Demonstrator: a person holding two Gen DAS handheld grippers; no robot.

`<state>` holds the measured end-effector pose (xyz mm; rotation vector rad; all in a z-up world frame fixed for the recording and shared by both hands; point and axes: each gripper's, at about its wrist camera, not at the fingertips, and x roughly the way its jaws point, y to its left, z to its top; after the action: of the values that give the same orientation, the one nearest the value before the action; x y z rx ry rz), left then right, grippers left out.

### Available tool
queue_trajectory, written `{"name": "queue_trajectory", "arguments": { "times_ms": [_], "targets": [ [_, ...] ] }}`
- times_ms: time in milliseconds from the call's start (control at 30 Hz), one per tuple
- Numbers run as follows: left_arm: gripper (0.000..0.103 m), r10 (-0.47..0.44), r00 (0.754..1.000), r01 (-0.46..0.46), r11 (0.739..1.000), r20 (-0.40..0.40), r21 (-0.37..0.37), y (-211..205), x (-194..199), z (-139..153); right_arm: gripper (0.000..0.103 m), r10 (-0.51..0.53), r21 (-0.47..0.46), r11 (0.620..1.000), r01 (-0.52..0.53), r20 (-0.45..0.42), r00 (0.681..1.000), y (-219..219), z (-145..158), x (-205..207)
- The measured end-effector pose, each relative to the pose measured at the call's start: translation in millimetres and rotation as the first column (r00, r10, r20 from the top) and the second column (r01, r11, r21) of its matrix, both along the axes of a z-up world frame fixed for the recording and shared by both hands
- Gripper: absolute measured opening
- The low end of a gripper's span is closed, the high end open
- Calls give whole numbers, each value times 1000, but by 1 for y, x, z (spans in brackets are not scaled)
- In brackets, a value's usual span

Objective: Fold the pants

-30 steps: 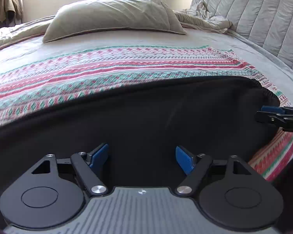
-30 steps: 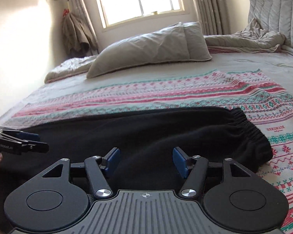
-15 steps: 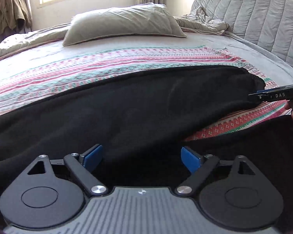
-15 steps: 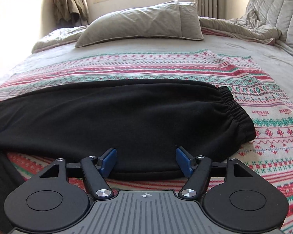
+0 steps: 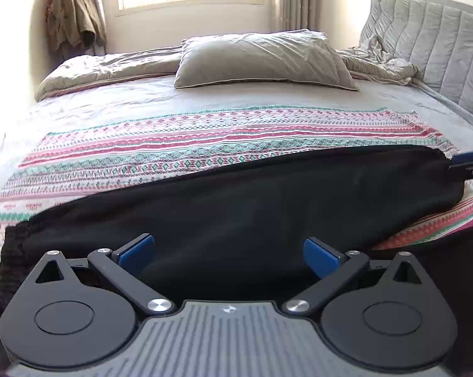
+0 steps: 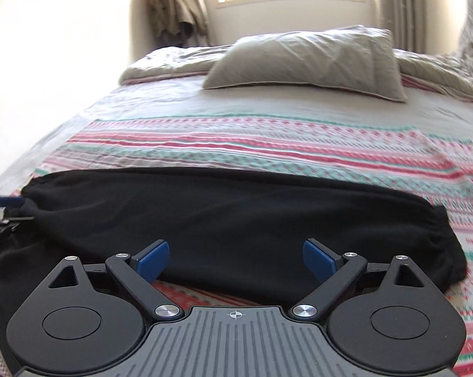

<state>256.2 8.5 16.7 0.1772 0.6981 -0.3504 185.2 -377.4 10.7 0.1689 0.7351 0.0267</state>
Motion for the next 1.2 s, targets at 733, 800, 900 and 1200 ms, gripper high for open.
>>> {"name": "queue_trajectory", "arguments": {
  "times_ms": [733,800,900,1200],
  "targets": [
    [103,-158,982,170,979,-102,114,45,116,-39,95,341,-38,936,-349,-135,930,119,-37,155],
    [103,-194,977,206,962,-83,179,41,124,-43,95,367,-64,923,-380,-151,918,124,-44,164],
    [103,-256,965,260,931,-48,257,39,134,-49,95,391,-134,901,-413,-164,906,132,-53,178],
    [103,-348,937,347,913,-32,215,56,172,-55,95,516,-227,824,-518,-77,853,133,-61,205]
  ]
}}
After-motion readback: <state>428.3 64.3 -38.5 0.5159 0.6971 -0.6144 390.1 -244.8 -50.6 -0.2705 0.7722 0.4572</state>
